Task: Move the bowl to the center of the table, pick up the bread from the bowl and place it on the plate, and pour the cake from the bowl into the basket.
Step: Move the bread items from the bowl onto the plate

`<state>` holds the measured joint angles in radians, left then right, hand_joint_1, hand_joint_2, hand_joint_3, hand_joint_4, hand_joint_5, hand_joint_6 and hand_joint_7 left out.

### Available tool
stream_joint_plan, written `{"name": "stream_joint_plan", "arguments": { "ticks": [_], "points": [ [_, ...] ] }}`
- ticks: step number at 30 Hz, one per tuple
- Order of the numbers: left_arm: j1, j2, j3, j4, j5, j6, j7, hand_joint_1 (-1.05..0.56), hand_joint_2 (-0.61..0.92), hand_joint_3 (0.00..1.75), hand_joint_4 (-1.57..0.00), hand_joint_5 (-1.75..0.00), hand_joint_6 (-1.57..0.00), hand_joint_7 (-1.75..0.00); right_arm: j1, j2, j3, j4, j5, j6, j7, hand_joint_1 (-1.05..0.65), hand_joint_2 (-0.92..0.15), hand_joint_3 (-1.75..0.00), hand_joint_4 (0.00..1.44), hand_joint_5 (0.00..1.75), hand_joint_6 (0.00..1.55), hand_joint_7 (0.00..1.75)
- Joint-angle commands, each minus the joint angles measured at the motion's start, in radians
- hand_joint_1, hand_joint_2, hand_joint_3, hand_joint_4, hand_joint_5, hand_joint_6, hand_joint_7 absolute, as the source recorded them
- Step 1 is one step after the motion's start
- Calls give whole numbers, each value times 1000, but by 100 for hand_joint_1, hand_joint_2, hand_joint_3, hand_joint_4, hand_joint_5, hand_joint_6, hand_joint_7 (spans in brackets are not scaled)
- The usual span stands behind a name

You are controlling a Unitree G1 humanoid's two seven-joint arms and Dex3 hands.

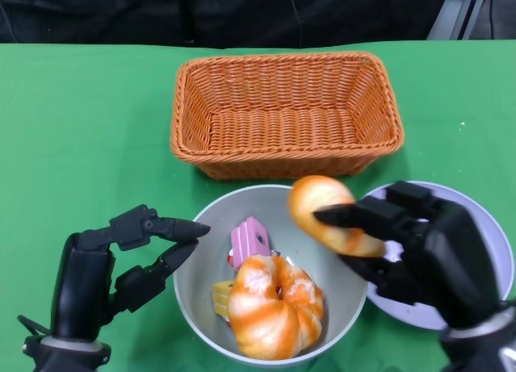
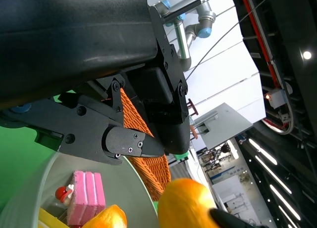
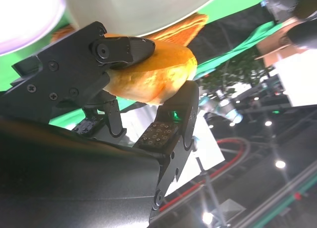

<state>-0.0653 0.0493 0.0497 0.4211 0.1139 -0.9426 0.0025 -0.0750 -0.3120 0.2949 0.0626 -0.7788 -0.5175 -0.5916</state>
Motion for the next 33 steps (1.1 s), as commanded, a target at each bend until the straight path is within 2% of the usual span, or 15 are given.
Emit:
{"name": "stream_joint_plan", "arguments": {
  "ticks": [1, 4, 9, 15, 20, 27, 33],
  "points": [
    [-2, 9, 10, 4, 1, -4, 18, -22, 92, 21, -78, -107, -102, -50, 34, -34, -54, -31, 32, -19, 8, -10, -62, -70, 79, 151, 94, 77],
    [-6, 5, 13, 0, 9, 1, 29, -22, 92, 21, -78, -107, -102, -50, 65, -58, -100, -30, 36, -24, 8, -10, -58, -77, 82, 145, 95, 79],
    [-12, 2, 13, -11, 22, 15, 45, -22, 92, 21, -78, -106, -102, -50, 92, -65, -162, 4, 3, -14, -52, -8, -54, -77, 81, 154, 95, 82],
    [-22, 0, 20, -19, 45, 23, 68, -23, 92, 22, -80, -108, -101, -51, 100, -94, -197, 99, -38, 6, -115, -6, -45, -93, 81, 154, 94, 87],
    [-30, 0, 18, -12, 29, 16, 69, -19, 92, 23, -79, -109, -101, -52, 72, -110, -187, 234, -64, 4, -203, -5, -44, -94, 84, 151, 94, 88],
    [-25, -6, 17, -25, 20, 24, 67, -21, 92, 22, -79, -108, -100, -52, 17, -128, -151, 390, -90, 23, -275, -7, -53, -83, 85, 145, 97, 82],
    [-27, -11, 16, -30, 21, 23, 69, -21, 92, 21, -79, -107, -101, -52, -35, -138, -112, 494, -108, 26, -328, -7, -53, -78, 82, 158, 100, 78]
  ]
}}
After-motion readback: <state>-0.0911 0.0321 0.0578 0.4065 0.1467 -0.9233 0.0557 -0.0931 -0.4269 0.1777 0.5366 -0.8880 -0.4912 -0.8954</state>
